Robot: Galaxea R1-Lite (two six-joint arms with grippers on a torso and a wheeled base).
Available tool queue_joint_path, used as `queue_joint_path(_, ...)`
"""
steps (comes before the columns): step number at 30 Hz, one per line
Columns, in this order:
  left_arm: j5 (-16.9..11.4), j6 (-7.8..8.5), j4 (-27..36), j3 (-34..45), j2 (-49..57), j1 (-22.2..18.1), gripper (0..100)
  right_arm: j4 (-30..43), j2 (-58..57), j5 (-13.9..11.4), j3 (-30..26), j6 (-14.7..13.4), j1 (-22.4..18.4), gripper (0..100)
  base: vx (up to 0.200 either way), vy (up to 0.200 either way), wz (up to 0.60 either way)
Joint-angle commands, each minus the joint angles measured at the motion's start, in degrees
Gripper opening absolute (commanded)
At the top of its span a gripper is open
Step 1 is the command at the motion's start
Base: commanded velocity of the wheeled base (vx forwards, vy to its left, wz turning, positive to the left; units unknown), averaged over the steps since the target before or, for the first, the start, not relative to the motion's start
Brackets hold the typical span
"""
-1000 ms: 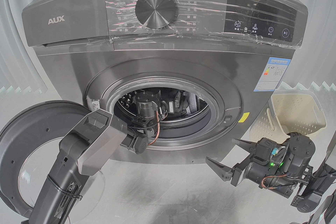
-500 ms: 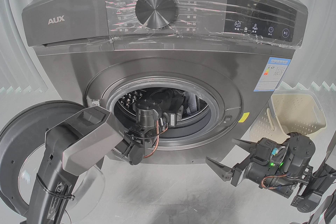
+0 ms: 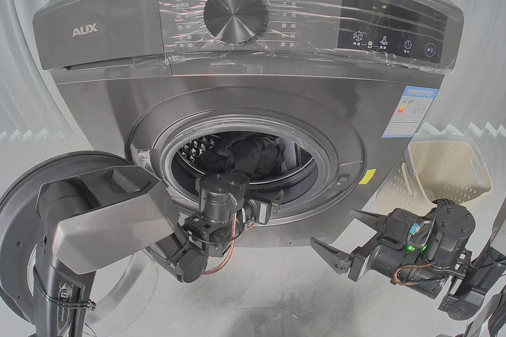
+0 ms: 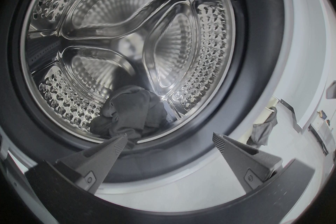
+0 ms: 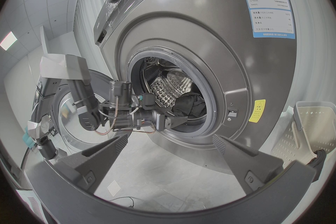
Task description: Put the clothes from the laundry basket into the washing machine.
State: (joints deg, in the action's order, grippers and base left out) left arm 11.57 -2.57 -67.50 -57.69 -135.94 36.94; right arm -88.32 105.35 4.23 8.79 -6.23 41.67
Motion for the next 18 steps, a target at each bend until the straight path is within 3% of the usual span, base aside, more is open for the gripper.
queue_joint_path(1, 0.12, 0.11, -2.64, 7.24, 5.07, 3.49, 100, -0.01, -0.15, -0.01, -0.09, -0.01, -0.01, 100, 0.0, 0.0, 0.0)
queue_joint_path(9, 1.09, -0.24, -9.05, 18.05, 11.92, 8.77, 100, -0.01, -0.5, 0.16, -0.79, 0.08, -0.1, 100, 0.0, 0.0, 0.0)
queue_joint_path(14, 2.23, -0.94, -10.9, 22.79, 17.9, 9.82, 100, -0.01, -1.82, 0.52, -1.93, 0.16, -0.1, 100, 0.0, 0.0, 0.0)
queue_joint_path(18, 2.58, -4.46, -13.18, 30.0, 25.9, 10.17, 100, -0.01, -5.68, 0.78, -2.55, 0.52, -0.71, 100, 0.0, 0.0, 0.0)
